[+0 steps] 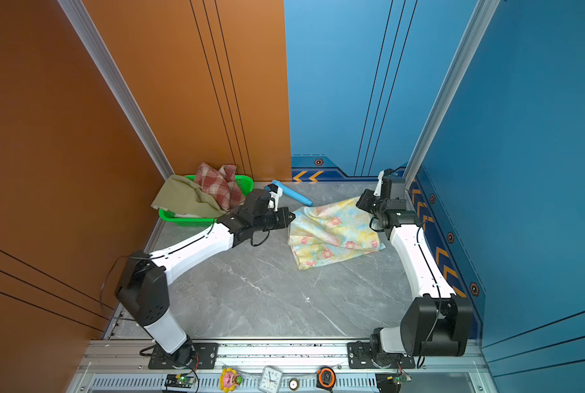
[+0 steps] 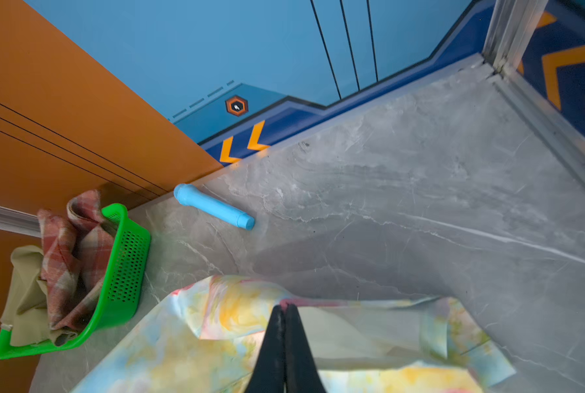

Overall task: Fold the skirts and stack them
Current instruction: 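Lift the floral skirt with both grippers, swing it toward the robot, lay it down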

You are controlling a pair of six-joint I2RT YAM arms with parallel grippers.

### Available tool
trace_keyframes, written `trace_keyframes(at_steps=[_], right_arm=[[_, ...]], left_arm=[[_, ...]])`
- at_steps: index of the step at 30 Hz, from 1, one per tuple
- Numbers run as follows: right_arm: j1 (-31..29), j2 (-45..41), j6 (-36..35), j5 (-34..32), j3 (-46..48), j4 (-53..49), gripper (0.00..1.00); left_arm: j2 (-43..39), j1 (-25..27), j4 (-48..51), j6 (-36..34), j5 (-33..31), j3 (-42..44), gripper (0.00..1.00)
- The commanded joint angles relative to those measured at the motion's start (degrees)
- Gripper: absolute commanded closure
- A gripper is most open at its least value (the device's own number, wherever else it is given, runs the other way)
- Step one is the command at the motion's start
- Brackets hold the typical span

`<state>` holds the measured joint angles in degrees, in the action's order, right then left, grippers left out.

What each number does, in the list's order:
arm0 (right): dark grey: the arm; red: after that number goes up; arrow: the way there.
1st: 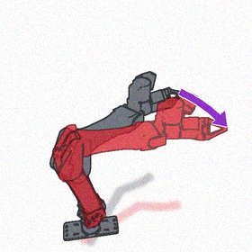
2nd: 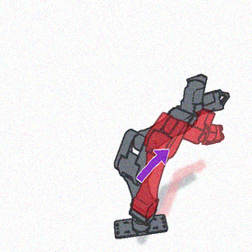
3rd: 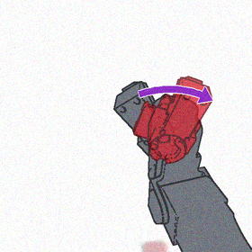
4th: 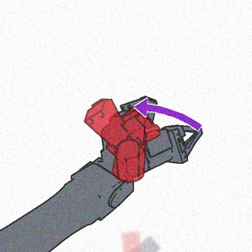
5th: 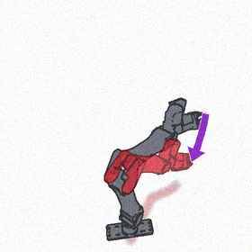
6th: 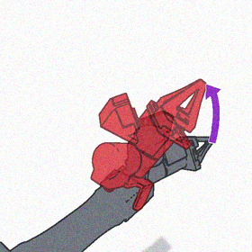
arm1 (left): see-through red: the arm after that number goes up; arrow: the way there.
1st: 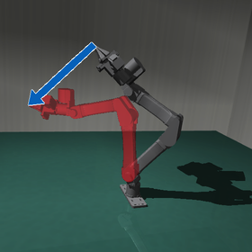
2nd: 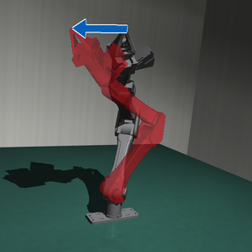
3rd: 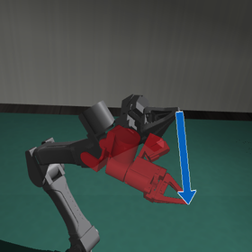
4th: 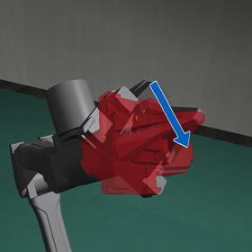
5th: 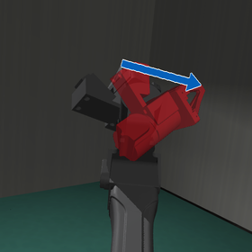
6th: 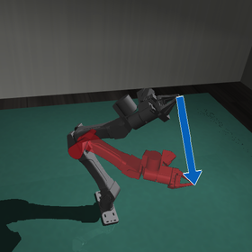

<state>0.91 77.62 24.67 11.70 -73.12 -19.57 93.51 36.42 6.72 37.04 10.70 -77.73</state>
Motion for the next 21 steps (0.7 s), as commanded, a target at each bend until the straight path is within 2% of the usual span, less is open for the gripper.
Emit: trace_keyframes(at_steps=[1, 7, 11, 17, 21], right_arm=[[0.93, -5.08, 0.38, -0.75, -3.43, -1.47, 1.00], [2.14, -12.76, 0.12, -0.89, -4.51, -3.52, 1.00], [2.52, -18.11, -0.03, -0.72, -4.64, -5.69, 1.00], [2.61, -25.36, -0.88, -1.46, -6.41, -10.24, 1.00], [2.78, -27.35, -1.01, -2.32, -10.65, -14.89, 1.00]], left_arm=[[-6.58, -0.32, 6.63, -4.49, -3.89, -0.08, 1.00], [-18.49, 0.90, 10.95, -7.24, -8.84, 2.63, 1.00], [-26.85, 3.79, 13.71, -9.19, -13.73, 5.33, 1.00], [-37.03, 12.51, 17.26, -12.34, -23.47, 7.21, 1.00], [-38.47, 19.58, 18.45, -15.66, -29.58, 4.25, 1.00]])
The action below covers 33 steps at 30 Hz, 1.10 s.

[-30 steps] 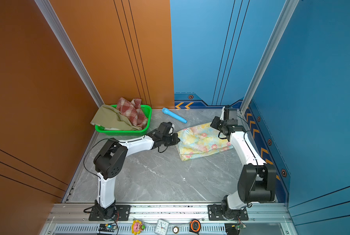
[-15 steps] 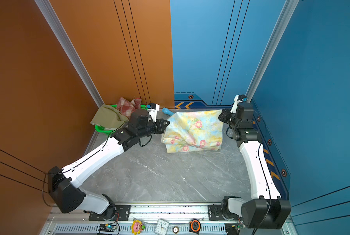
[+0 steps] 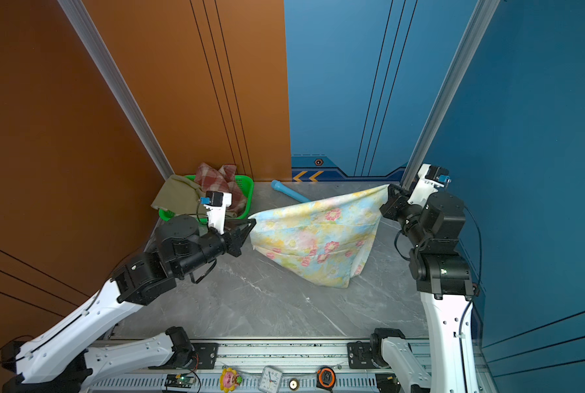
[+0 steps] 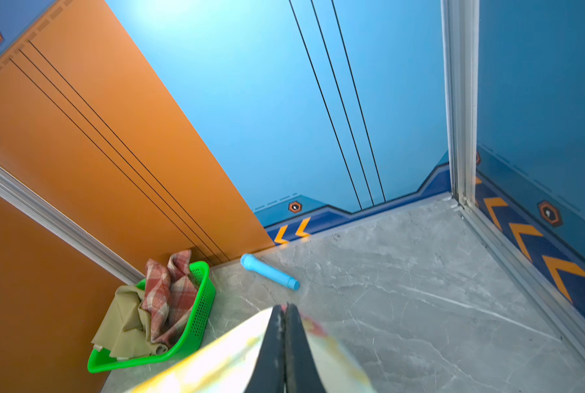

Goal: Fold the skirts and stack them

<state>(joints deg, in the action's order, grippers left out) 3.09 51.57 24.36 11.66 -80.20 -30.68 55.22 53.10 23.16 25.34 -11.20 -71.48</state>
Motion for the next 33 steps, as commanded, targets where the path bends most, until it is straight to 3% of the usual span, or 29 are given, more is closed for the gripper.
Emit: trace_keyframes(at_steps=[1, 6, 12, 14, 17, 20, 21, 24, 27, 29, 33], right_arm=[[0.77, -0.94, -0.19, -2.21, -4.79, -5.17, 1.00], [2.16, 4.27, 2.82, 0.54, -3.30, -5.97, 1.00], [2.42, 10.89, 7.07, 4.28, 13.91, 13.30, 1.00], [2.62, 15.57, 7.41, 5.52, 16.49, 17.86, 1.00], [2.61, 21.92, 7.36, 4.21, 18.43, 21.85, 1.00], [2.40, 27.00, 5.71, 1.69, 17.47, 21.67, 0.99], [2.42, 28.44, 5.23, 1.33, 16.77, 20.93, 0.89], [2.34, 30.91, 4.76, -0.31, 15.43, 18.34, 0.43], [1.94, 31.17, 4.56, -3.68, 15.79, 16.27, 0.21], [1.91, 31.35, 4.59, -6.03, 15.87, 13.98, 0.15], [1.04, 31.08, 4.68, -6.87, 16.37, 9.23, 0.17]], left_arm=[[0.31, 3.59, 2.28, -4.54, -8.08, -3.03, 1.00], [6.54, -1.79, 2.48, -3.98, -3.65, -4.63, 1.00], [16.73, -10.27, -7.93, 1.49, 5.21, 5.31, 0.99], [21.15, -10.72, -11.63, 2.40, 6.45, 7.81, 0.89], [28.05, -11.26, -15.15, 3.18, 9.03, 8.01, 0.48], [33.18, -12.54, -15.82, 4.50, 11.35, 6.86, 0.31], [34.07, -12.89, -15.47, 4.60, 11.56, 6.30, 0.29], [35.28, -13.85, -13.67, 4.29, 11.81, 5.38, 0.27], [36.18, -15.27, -12.90, 4.21, 12.16, 5.58, 0.27], [37.04, -15.91, -12.87, 4.19, 12.42, 5.69, 0.26], [39.96, -16.10, -8.92, 3.84, 13.04, 4.15, 0.27]])
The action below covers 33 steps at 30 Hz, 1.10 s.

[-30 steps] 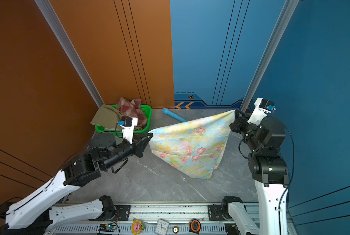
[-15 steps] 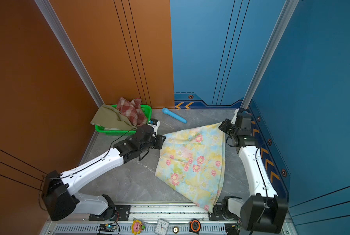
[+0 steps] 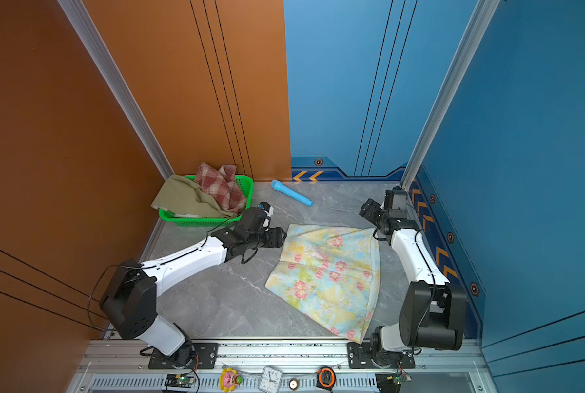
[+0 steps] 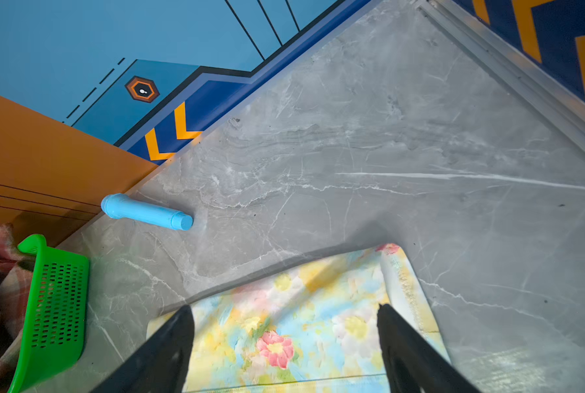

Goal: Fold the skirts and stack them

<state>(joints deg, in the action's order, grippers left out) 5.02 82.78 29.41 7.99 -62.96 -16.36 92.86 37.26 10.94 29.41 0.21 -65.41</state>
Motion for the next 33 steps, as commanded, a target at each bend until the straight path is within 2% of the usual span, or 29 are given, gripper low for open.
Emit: trace_keyframes(at_steps=[1, 3, 11, 17, 25, 33], right_arm=[[-1.57, -0.40, -0.62, -4.35, -0.46, -6.44, 0.17], [-2.52, -0.30, -0.84, -6.44, 0.80, -7.75, 0.17], [-2.04, 8.35, 0.12, -4.85, -0.39, -7.63, 0.27], [-0.13, 14.02, -0.99, -3.75, -2.00, -6.83, 0.27], [1.71, 17.53, -1.89, -0.14, -0.48, 0.72, 0.27], [2.49, 18.70, -1.81, 2.31, 0.27, 5.68, 0.32]], left_arm=[[3.16, -0.26, 3.80, -0.38, 2.04, -2.12, 0.27], [4.93, -0.51, 4.21, -0.52, 2.57, -2.44, 0.26], [15.06, -2.11, 3.87, -0.40, 5.75, -10.16, 0.27], [21.97, -4.49, 3.25, 1.12, 7.55, -16.84, 0.27], [29.89, -7.05, 0.80, 4.96, 11.16, -24.14, 0.27], [35.78, -8.23, -4.11, 8.95, 15.09, -29.01, 0.31]])
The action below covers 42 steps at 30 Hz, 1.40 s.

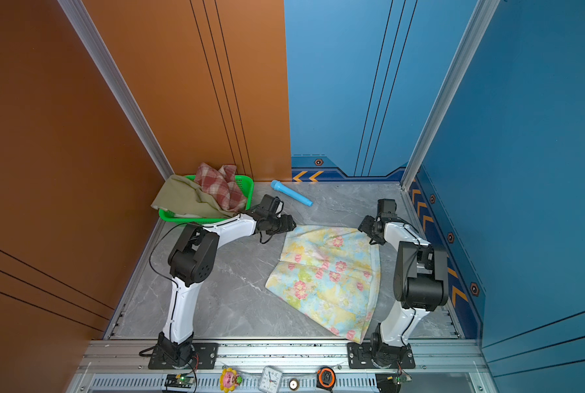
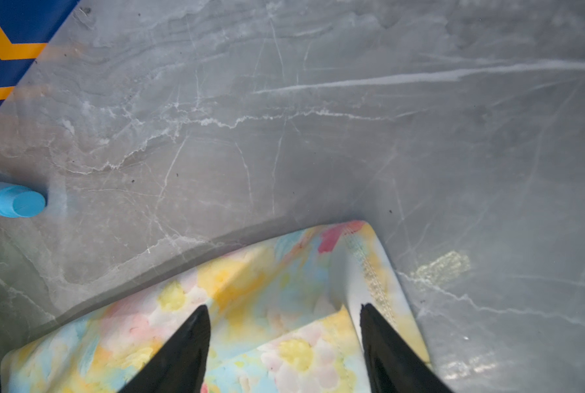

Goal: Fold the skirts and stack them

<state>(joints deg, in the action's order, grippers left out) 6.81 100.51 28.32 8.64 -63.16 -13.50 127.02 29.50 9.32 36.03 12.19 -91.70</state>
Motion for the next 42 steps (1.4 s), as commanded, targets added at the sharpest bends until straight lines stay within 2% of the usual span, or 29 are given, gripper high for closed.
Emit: trace_keyframes(at_steps=[1, 6, 10, 16, 18, 21, 23, 24, 28, 34, 42], right_arm=[[0.90, 1.14, -0.72, 2.10, 0.47, 2.97, 0.32], [2.45, 1.08, -0.98, 3.71, 2.03, 5.31, 0.35], [4.15, 0.83, -1.46, 4.79, 3.01, 6.22, 0.37], [3.89, 1.90, -1.07, 7.86, 3.57, 9.16, 0.40], [3.15, 2.55, -0.91, 8.59, 3.39, 10.04, 0.42], [2.86, 3.78, 0.04, 10.02, 3.10, 10.97, 0.49], [2.82, 4.03, 0.32, 10.26, 3.12, 11.53, 0.67], [2.85, 3.72, 0.28, 10.40, 3.17, 11.86, 0.76], [2.68, 1.76, -0.04, 9.49, 2.91, 11.91, 0.99], [1.34, -1.85, -1.13, 9.13, 2.92, 11.83, 1.00], [-1.72, -12.14, -3.00, 6.76, 1.71, 7.83, 1.00]], left_arm=[[2.09, -0.41, -2.79, 2.58, 3.64, -3.14, 0.31], [4.13, -0.32, -4.59, 4.35, 5.98, -4.33, 0.36], [5.15, -0.20, -6.51, 5.25, 7.65, -4.36, 0.44], [5.58, -0.06, -12.89, 4.82, 9.50, -3.98, 0.67], [6.05, 0.16, -14.27, 5.10, 10.12, -4.82, 0.79], [6.41, 0.70, -15.86, 5.25, 10.46, -5.31, 0.93], [6.78, 0.90, -16.04, 5.36, 10.59, -5.91, 1.00], [6.77, 0.77, -16.09, 5.45, 10.82, -6.05, 1.00], [5.08, 0.51, -16.06, 4.93, 10.38, -5.22, 1.00], [-0.94, -0.42, -16.06, 3.58, 8.68, -0.93, 1.00], [-15.26, -1.15, -15.56, 0.18, 4.88, 8.47, 1.00]])
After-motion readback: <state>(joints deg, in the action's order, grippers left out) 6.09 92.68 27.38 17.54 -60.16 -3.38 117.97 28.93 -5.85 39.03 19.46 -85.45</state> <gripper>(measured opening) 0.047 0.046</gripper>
